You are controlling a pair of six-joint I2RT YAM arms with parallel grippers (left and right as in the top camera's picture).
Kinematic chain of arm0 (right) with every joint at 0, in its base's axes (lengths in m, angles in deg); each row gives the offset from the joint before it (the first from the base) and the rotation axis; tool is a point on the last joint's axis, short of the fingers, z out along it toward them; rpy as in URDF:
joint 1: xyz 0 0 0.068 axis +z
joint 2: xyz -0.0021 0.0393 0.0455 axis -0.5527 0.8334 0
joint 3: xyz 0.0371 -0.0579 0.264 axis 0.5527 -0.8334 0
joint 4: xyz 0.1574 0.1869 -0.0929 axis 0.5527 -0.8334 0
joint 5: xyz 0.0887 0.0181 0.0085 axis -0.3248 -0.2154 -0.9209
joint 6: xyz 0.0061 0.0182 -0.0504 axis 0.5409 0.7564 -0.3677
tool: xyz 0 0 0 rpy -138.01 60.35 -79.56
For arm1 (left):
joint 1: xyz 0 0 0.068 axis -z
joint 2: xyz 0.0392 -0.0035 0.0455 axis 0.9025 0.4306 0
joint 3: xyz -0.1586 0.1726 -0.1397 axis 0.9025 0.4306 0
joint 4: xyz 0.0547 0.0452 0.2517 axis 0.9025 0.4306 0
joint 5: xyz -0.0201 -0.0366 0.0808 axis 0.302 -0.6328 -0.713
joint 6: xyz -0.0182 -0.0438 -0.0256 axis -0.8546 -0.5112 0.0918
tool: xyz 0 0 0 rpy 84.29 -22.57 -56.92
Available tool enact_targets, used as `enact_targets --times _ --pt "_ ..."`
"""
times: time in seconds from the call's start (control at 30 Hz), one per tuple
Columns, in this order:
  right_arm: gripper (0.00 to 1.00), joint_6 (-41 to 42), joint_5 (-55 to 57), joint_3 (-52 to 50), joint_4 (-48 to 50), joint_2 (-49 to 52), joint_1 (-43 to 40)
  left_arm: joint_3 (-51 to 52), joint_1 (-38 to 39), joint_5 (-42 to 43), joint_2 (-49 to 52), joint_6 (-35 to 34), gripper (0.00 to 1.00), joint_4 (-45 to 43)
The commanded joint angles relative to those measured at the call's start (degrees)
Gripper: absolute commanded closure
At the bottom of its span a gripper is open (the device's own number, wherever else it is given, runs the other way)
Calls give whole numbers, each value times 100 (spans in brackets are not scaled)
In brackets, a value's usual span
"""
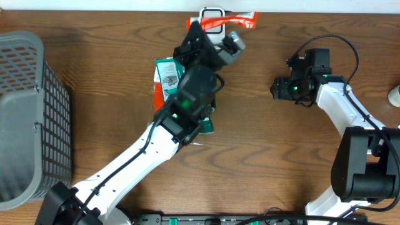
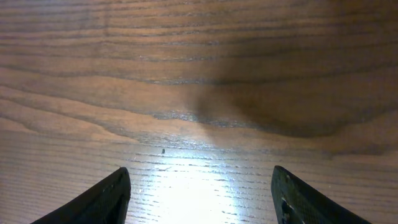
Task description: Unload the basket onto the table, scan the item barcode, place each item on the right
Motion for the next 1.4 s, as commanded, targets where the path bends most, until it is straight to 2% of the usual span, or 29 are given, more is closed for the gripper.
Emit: enact_targets --times 0.0,0.1,0.17,0.3,0.4,0.47,0.63,0.77,0.9,1.03,1.37 --pt "30 -28 15 -44 20 48 13 -39 -20 -197 -42 -2267 92 748" --pt "31 -28 15 -44 55 48 13 -39 -20 22 -42 -3595 93 1941" --pt "31 -26 15 -44 96 48 13 -39 -22 520 -42 -4356 93 2708" --pt "31 -28 15 -44 146 48 13 -39 -28 1934 -42 -5353 93 3790" --pt "31 -28 15 -44 140 48 13 -39 -114 2896 -42 -6039 92 4227" --pt "31 -26 15 -44 140 48 13 -42 -282 3864 -42 -6336 92 4363" --pt "31 -26 15 -44 142 48 13 -42 -1300 6417 -9 -7316 92 4374" --pt "31 -26 15 -44 184 48 13 -61 -2356 7567 33 -7742 92 4229" --pt "31 -22 15 -44 271 48 13 -109 -3139 8953 299 -8319 93 3499" --pt "31 107 13 -44 308 48 13 -304 -3263 9541 955 -8850 93 2874" --pt "31 103 15 -44 291 48 13 -1641 -3174 9882 2568 -8874 93 2828"
